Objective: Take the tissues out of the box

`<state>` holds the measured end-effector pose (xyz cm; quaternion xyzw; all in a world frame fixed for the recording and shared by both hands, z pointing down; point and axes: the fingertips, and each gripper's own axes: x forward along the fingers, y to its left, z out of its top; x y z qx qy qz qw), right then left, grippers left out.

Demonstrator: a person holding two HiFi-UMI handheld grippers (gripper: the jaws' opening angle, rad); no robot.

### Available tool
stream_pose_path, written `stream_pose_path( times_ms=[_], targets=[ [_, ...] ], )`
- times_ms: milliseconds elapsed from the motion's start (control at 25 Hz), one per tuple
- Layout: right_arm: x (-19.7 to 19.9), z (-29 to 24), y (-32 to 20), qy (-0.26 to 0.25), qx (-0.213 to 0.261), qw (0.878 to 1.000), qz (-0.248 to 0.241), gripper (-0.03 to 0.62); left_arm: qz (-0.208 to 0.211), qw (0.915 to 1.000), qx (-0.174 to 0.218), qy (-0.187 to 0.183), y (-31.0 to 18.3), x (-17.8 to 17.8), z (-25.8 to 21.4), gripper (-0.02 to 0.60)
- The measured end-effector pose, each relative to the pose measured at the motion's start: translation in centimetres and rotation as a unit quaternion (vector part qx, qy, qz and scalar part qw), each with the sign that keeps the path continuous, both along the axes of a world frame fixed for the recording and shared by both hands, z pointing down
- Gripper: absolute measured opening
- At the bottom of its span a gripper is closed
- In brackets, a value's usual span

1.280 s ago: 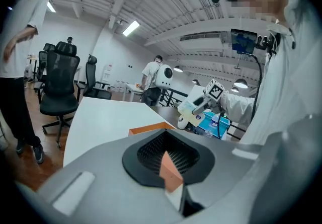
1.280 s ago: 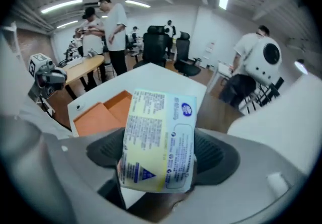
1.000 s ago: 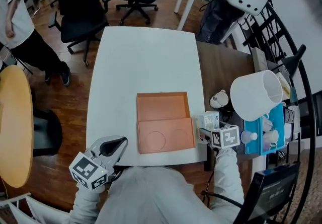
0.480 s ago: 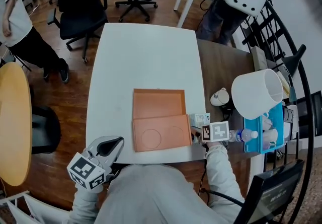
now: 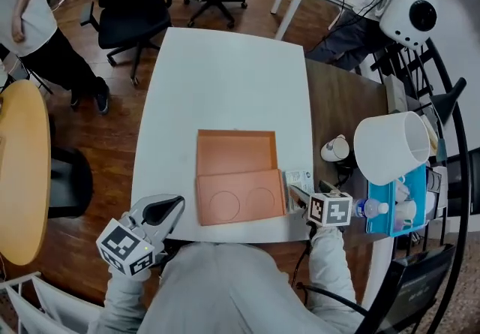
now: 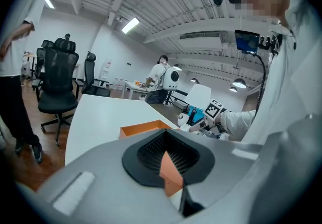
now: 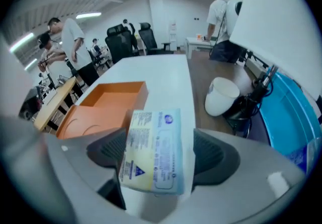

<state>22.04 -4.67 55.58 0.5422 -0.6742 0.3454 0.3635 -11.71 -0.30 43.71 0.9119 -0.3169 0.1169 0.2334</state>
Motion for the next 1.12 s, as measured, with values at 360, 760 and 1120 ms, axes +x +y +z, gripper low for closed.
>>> stream_pose_path(
  times_ms=[360, 760, 1120],
  targets=[
    [-6.2, -16.0, -1.5, -0.194, 0.208, 0.945, -0.161, 0.401, 0.031, 0.9994, 0.004, -0.016, 0.0, 3.0, -0.6, 0.012],
    [-13.9, -19.1, 0.8, -0.308, 0.217, 0.879, -0.293, 0.157, 0.082, 0.9960, 0.036, -0.001, 1.7, 5.8, -3.9, 0.012],
    [-13.1, -18.9, 3.6, -0.365, 0.215, 0.856, -0.297, 0.003, 0.089, 0.9952, 0.039, 0.011, 2.7, 7.6, -3.2, 0.012]
  ],
)
